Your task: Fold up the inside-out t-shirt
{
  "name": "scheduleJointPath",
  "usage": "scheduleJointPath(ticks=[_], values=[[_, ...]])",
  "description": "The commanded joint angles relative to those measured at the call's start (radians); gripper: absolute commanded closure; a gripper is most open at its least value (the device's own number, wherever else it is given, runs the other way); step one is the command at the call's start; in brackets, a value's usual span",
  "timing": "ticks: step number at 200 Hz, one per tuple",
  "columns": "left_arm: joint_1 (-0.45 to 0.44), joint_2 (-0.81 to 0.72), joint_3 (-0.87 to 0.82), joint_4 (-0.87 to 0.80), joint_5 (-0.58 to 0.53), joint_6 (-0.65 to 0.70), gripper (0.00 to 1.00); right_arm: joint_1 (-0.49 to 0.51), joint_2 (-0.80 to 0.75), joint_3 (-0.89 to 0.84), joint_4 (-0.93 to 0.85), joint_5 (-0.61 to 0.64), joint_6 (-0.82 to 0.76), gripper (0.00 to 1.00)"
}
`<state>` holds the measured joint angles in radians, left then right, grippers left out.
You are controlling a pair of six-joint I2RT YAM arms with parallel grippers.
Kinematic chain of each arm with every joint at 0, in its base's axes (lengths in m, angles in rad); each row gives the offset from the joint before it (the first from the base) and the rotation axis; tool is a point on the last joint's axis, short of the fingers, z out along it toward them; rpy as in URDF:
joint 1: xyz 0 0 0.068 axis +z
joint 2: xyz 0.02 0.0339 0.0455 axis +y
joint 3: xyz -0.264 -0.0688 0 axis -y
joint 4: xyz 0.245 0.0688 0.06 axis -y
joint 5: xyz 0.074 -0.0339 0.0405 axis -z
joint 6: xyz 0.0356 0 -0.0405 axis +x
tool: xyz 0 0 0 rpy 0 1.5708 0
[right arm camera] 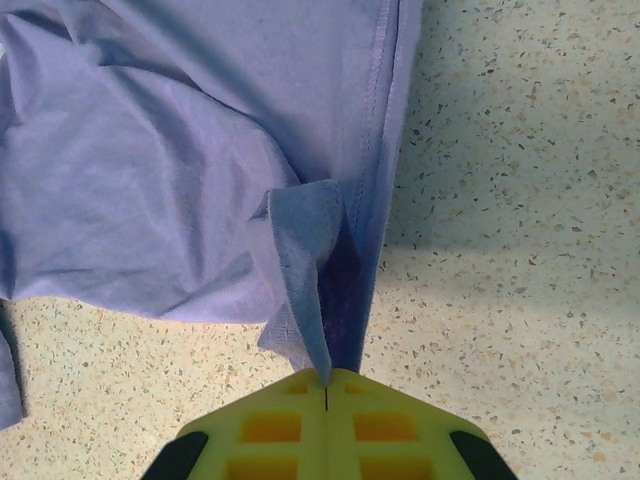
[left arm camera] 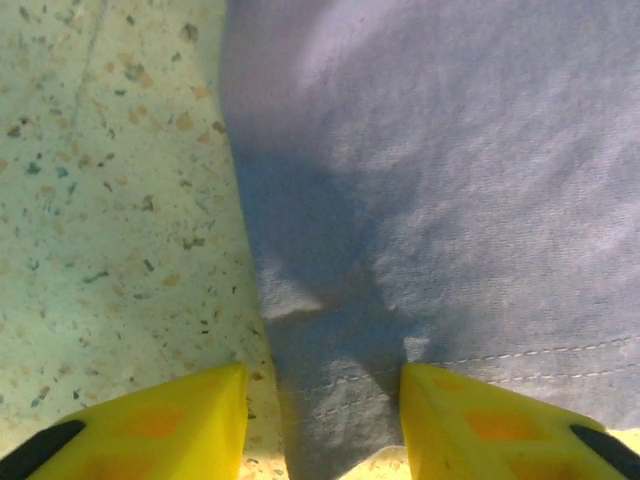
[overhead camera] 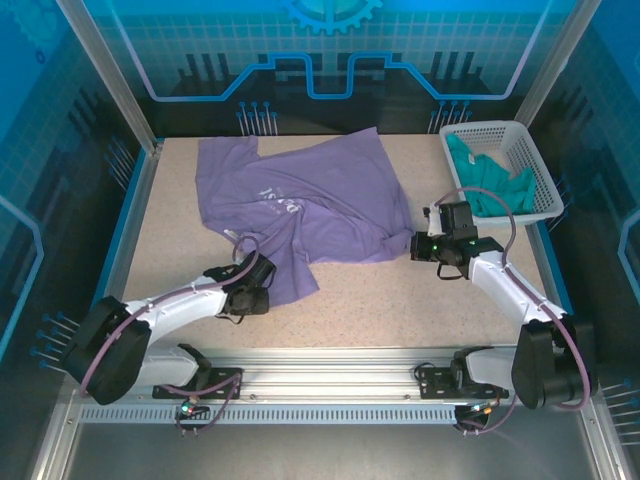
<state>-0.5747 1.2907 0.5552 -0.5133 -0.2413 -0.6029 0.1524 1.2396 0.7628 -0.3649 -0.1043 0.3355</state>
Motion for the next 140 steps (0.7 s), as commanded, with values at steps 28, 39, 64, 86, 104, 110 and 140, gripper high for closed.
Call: scheduleJointPath(ticks=[28,39,64,86,104,110,140], values=[[-0.063,0.061,-0.010,0.101,0.059,-0.040,0.81,0.016,-0.009,-0.009,0.004,0.014,-0.016,1.00],[-0.065,0.058,-0.024,0.115,0.059,-0.053,0.87,0.015,-0.012,-0.011,0.004,0.017,-0.014,1.00],[-0.066,0.031,-0.048,0.128,0.039,-0.074,1.00,0.016,-0.017,-0.027,0.017,0.015,-0.002,1.00],[-0.064,-0.073,-0.067,0.124,-0.050,-0.090,1.00,0.018,-0.010,-0.048,0.052,-0.005,0.021,1.00],[-0.062,-0.208,-0.025,0.106,-0.171,-0.040,1.00,0.017,0.003,-0.004,0.057,-0.019,0.024,1.00],[-0.059,-0.261,0.004,0.096,-0.217,-0.011,1.00,0.017,-0.003,0.027,0.037,-0.004,0.015,1.00],[-0.056,-0.552,0.224,0.070,-0.417,0.185,1.00,-0.017,-0.169,0.216,-0.107,0.144,-0.060,1.00]])
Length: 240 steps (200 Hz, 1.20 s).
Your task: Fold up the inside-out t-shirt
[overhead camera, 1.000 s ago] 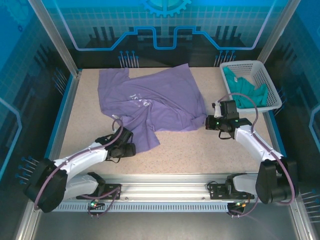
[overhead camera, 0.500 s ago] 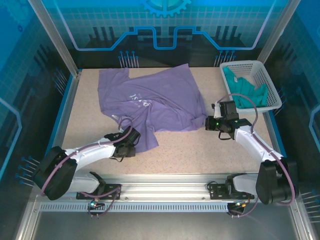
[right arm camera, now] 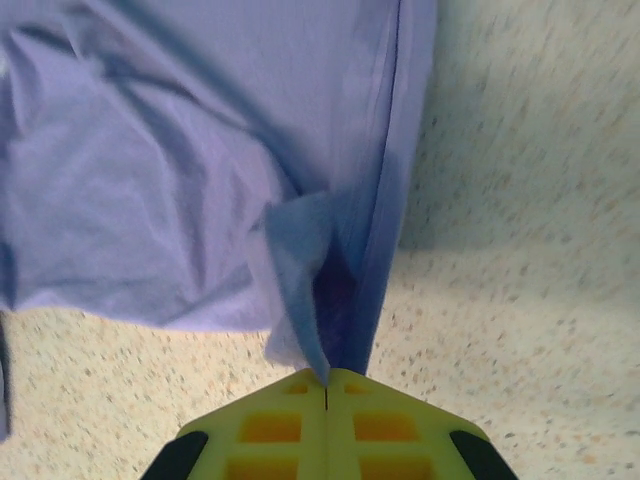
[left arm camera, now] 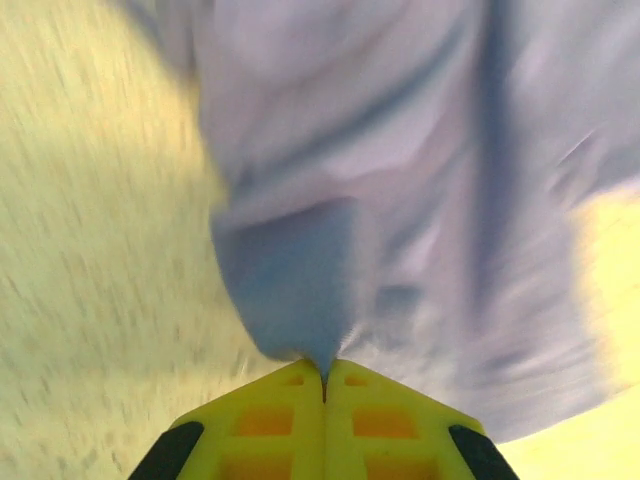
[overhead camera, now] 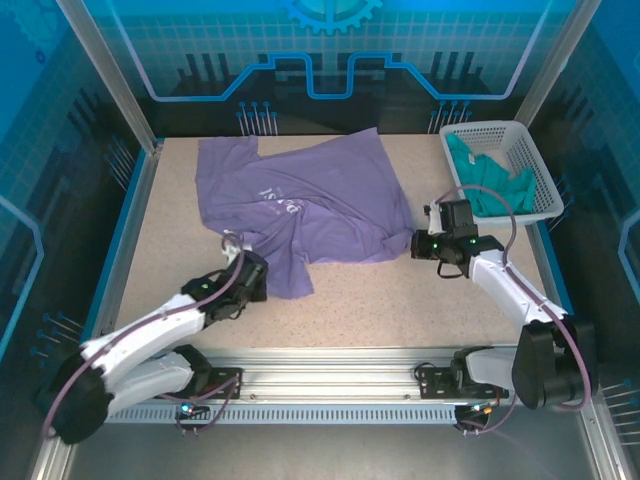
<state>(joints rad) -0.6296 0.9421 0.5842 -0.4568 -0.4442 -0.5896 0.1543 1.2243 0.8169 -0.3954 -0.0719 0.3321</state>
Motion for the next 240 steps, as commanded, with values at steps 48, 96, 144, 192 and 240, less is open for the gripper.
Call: scheduleJointPath(ticks=[48,96,144,192,240], values=[[-0.002,-0.369,0.665,0.035,-0.229,0.443,1.00,-0.096,-0.487,0.438,-0.234,0.216,-0.129,1.00],[0.020,-0.080,0.971,0.016,-0.347,0.646,1.00,-0.096,-0.494,0.648,-0.258,0.225,-0.154,1.00],[0.519,0.360,1.290,-0.115,0.118,0.421,1.00,-0.107,-0.242,0.686,-0.051,0.259,-0.180,1.00],[0.533,0.462,1.556,-0.138,0.212,0.434,1.00,-0.114,-0.121,0.825,-0.064,0.176,-0.192,1.00],[0.530,0.073,1.251,0.023,0.328,0.378,1.00,-0.114,-0.337,0.764,-0.156,0.146,-0.210,1.00]])
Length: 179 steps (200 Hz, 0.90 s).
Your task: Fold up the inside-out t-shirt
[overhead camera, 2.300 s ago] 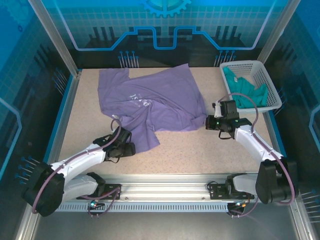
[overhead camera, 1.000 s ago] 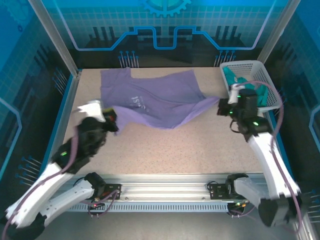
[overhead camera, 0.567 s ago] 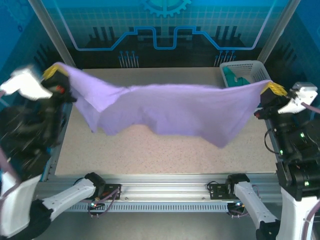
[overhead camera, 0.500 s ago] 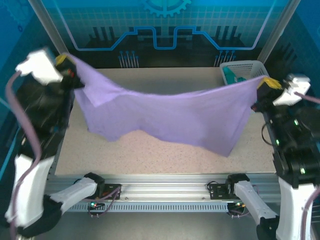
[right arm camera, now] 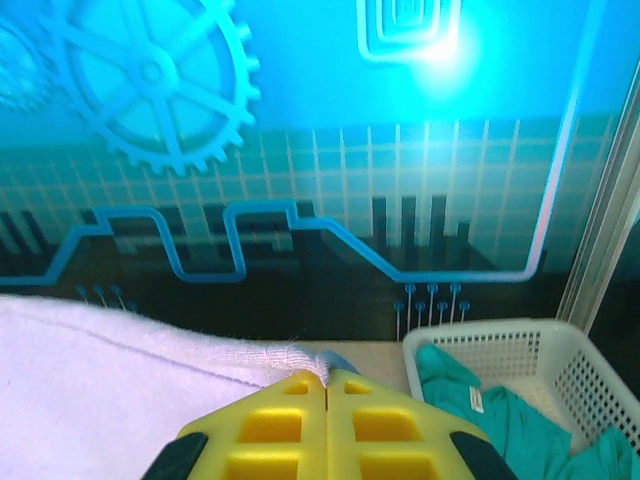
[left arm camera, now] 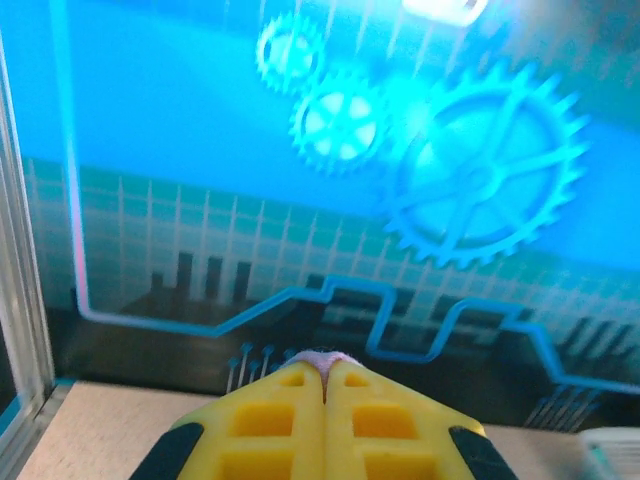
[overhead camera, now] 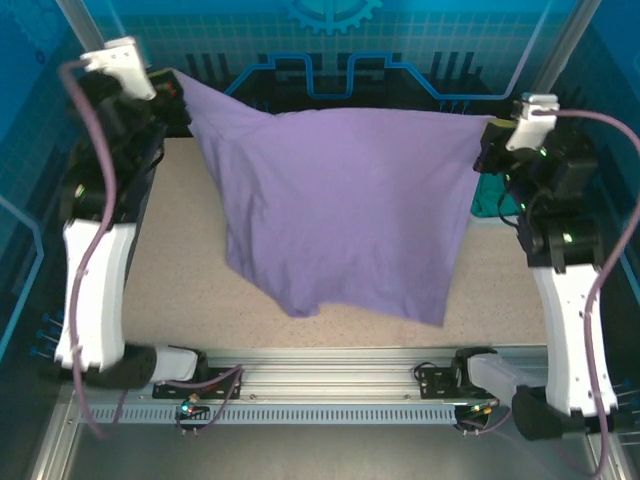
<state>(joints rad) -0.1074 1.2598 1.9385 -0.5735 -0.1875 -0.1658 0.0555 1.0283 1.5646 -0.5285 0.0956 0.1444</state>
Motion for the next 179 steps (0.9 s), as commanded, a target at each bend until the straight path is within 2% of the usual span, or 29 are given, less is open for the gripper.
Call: scheduleJointPath(ticks=[1,21,36,58,83,110,138,179], values=[[0.008,-0.252,-0.110,0.142,0.072,-0.046,1.00,-0.016,-0.147,0.015,-0.026,-0.022,-0.022,1.00],[0.008,-0.393,-0.192,0.165,0.096,-0.052,1.00,-0.015,-0.251,0.000,-0.066,-0.011,-0.025,1.00],[0.008,-0.453,-0.184,0.151,0.130,-0.063,1.00,-0.014,-0.310,0.018,-0.103,-0.010,-0.025,1.00],[0.009,-0.482,-0.134,0.135,0.168,-0.073,1.00,-0.014,-0.358,0.076,-0.150,-0.015,-0.025,1.00],[0.010,-0.444,-0.038,0.105,0.157,-0.043,1.00,-0.016,-0.364,0.152,-0.181,-0.011,-0.037,1.00],[0.010,-0.341,0.070,0.102,0.121,0.006,1.00,-0.016,-0.330,0.214,-0.180,-0.002,-0.056,1.00],[0.011,-0.140,0.188,0.066,0.044,0.086,1.00,-0.015,-0.248,0.206,-0.140,0.013,-0.081,1.00],[0.022,0.159,0.164,0.153,0.000,0.137,1.00,-0.015,-0.062,0.071,0.015,0.047,-0.120,1.00]])
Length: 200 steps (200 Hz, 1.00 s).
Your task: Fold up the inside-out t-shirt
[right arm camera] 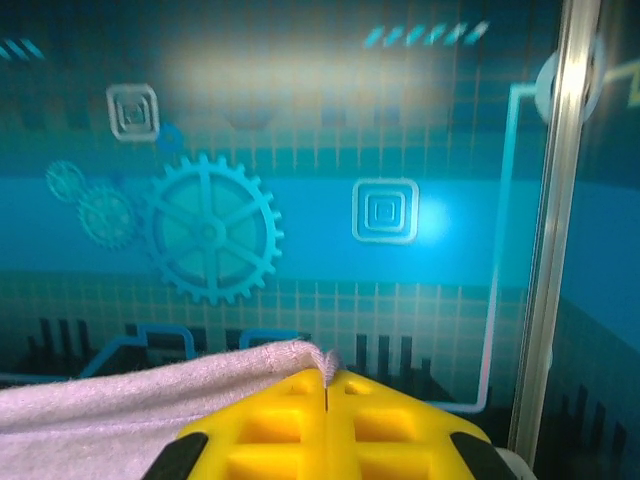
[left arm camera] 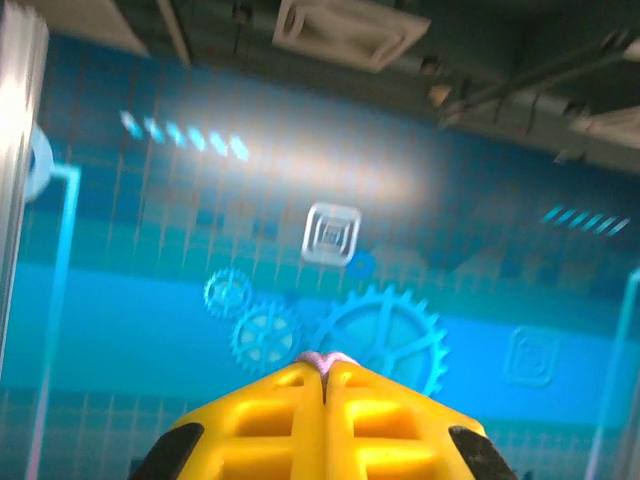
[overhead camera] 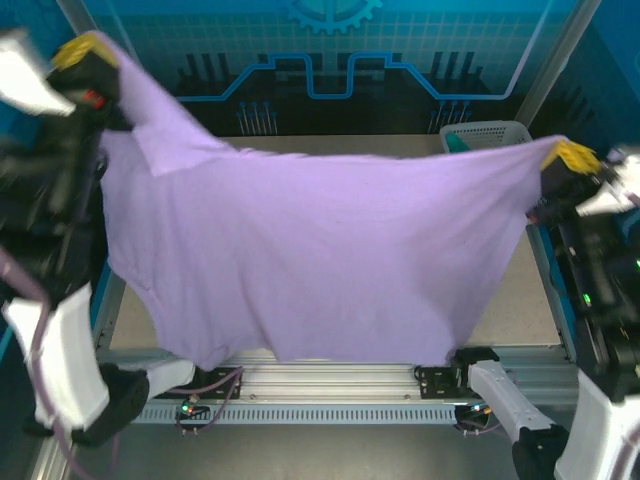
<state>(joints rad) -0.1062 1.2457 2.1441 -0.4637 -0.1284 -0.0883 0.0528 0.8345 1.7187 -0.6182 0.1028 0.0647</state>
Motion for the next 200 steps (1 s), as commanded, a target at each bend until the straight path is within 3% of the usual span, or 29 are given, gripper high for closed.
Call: scheduleJointPath(ticks=[1,34,65,81,95,113,132,142,153,174,191,200], values=[[0.022,0.180,-0.044,0.046,-0.057,0.059,1.00,-0.013,0.137,-0.087,0.109,0.040,-0.041,1.00],[0.059,0.477,-0.043,0.123,-0.036,0.036,1.00,-0.012,0.407,-0.159,0.261,0.051,-0.058,1.00],[0.071,0.841,0.090,0.171,-0.013,0.026,1.00,-0.013,0.807,-0.086,0.389,0.025,-0.015,1.00],[0.078,1.077,0.275,0.155,-0.007,0.006,0.99,-0.005,1.066,0.066,0.400,0.008,0.023,1.00],[0.083,1.317,0.556,0.100,0.003,-0.032,0.95,0.005,1.311,0.280,0.353,-0.002,0.051,1.00],[0.086,1.517,0.794,0.107,0.025,-0.076,0.74,0.009,1.617,0.685,0.184,-0.009,0.092,0.96],[0.085,1.451,0.636,0.204,0.048,-0.113,0.51,0.011,1.813,1.009,0.009,-0.036,0.113,0.66],[0.085,1.368,0.503,0.245,0.050,-0.123,0.44,0.017,1.835,1.069,-0.050,-0.041,0.115,0.60],[0.085,1.269,0.377,0.253,0.062,-0.141,0.37,0.030,1.787,1.022,-0.071,-0.045,0.085,0.57],[0.082,1.058,0.163,0.180,0.085,-0.198,0.31,0.062,1.538,0.646,-0.002,-0.025,0.035,0.54],[0.072,0.818,-0.158,0.217,0.147,-0.278,0.30,0.080,1.267,0.259,0.078,-0.045,0.059,0.50],[0.064,0.686,-0.354,0.270,0.179,-0.333,0.30,0.094,1.127,0.050,0.109,-0.048,0.081,0.44]])
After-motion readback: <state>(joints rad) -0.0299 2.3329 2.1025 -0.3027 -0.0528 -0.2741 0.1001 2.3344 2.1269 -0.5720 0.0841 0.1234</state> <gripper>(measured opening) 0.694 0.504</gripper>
